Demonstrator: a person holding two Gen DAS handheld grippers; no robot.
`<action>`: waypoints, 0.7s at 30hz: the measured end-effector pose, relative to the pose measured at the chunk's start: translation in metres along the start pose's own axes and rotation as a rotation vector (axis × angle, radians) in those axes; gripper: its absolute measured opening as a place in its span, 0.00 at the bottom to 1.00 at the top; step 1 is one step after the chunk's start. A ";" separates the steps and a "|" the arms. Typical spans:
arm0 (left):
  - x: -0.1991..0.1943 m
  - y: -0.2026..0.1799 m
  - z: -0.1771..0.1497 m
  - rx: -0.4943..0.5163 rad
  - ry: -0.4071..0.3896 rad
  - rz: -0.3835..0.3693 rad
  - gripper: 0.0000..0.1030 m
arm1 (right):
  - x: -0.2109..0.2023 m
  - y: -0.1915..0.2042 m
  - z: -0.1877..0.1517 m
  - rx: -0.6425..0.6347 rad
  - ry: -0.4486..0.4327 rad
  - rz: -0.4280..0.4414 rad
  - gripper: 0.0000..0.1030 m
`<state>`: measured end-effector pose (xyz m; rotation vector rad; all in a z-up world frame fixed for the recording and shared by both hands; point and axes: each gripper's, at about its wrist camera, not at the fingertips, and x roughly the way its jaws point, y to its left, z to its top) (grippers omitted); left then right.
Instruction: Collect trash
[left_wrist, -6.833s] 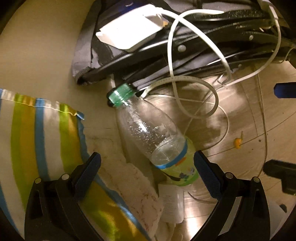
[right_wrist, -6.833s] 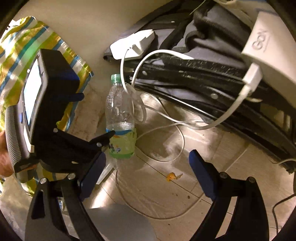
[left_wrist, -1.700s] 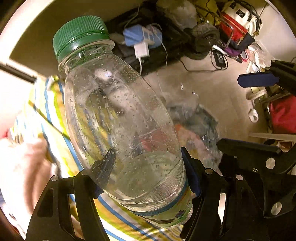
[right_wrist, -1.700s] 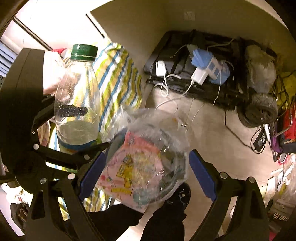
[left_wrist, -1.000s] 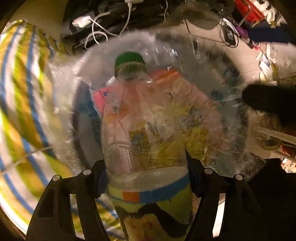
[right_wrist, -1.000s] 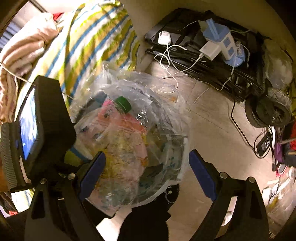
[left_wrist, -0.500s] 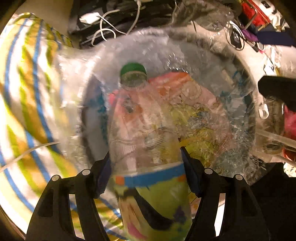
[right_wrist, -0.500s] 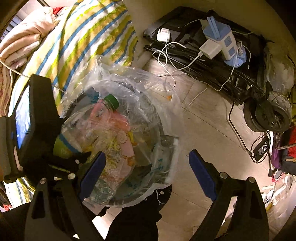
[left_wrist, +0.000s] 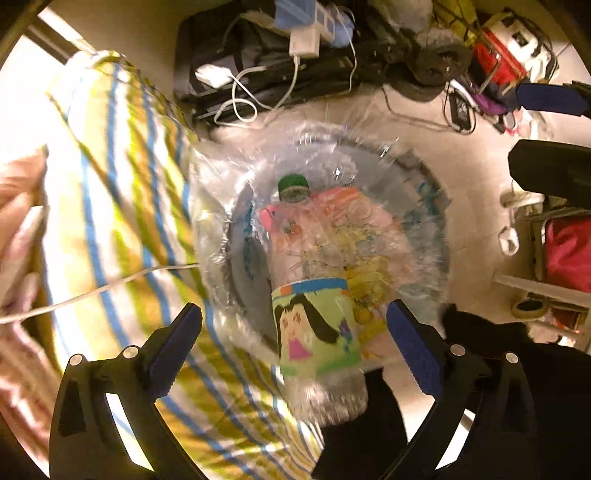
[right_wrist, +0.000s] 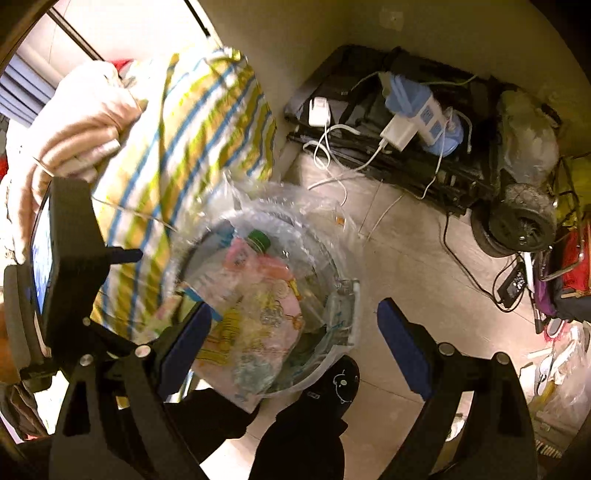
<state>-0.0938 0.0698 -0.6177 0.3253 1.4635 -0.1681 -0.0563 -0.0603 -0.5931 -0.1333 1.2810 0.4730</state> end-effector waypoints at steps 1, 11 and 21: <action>-0.013 0.001 0.000 -0.011 -0.010 -0.002 0.94 | -0.015 0.004 0.002 0.004 -0.014 -0.005 0.86; -0.147 0.005 0.010 -0.033 -0.187 0.017 0.94 | -0.142 0.027 0.026 0.039 -0.179 -0.051 0.86; -0.294 0.028 0.041 -0.071 -0.459 0.103 0.94 | -0.281 0.040 0.059 0.101 -0.441 -0.138 0.86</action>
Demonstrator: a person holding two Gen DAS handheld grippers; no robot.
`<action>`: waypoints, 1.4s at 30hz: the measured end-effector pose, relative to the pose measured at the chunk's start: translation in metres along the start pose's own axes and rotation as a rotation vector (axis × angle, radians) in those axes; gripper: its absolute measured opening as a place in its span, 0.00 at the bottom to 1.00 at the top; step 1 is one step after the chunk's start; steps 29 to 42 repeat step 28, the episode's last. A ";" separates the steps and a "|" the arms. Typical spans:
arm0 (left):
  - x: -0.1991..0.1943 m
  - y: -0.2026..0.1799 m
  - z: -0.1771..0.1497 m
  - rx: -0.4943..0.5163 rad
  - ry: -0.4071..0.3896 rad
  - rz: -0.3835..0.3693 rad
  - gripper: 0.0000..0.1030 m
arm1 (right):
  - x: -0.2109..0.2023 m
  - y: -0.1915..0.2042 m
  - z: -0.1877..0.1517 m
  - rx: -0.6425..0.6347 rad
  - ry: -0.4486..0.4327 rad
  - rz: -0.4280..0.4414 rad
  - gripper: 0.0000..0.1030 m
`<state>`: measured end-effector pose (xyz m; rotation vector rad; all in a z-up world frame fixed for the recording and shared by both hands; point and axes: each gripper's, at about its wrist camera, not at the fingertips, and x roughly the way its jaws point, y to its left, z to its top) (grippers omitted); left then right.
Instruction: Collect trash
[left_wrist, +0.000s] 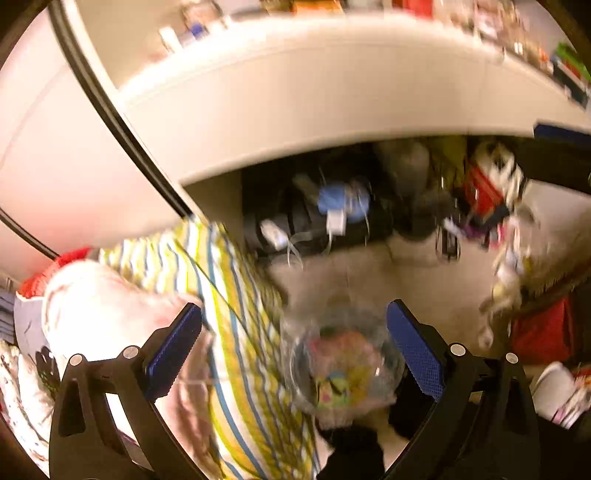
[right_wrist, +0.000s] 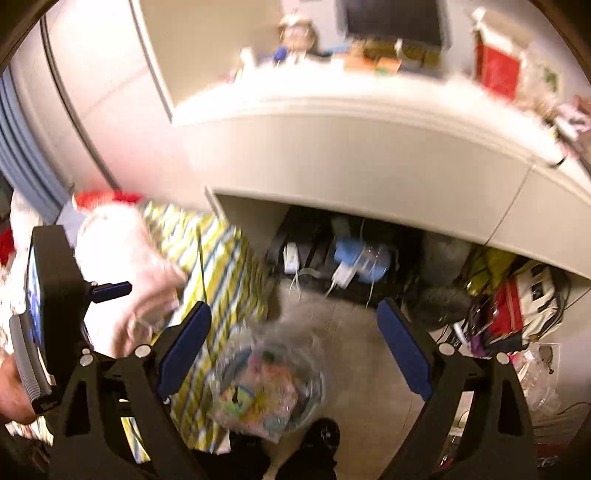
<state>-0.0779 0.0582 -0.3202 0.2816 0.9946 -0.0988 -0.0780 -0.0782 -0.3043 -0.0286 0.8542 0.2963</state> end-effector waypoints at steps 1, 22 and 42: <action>-0.010 0.004 0.007 -0.010 -0.020 0.004 0.94 | -0.009 -0.001 0.007 0.006 -0.021 -0.006 0.86; -0.143 0.023 0.067 -0.230 -0.178 -0.045 0.94 | -0.100 -0.004 0.049 -0.024 -0.118 -0.077 0.86; -0.156 0.029 0.067 -0.223 -0.143 0.001 0.94 | -0.109 -0.011 0.048 -0.014 -0.104 -0.075 0.86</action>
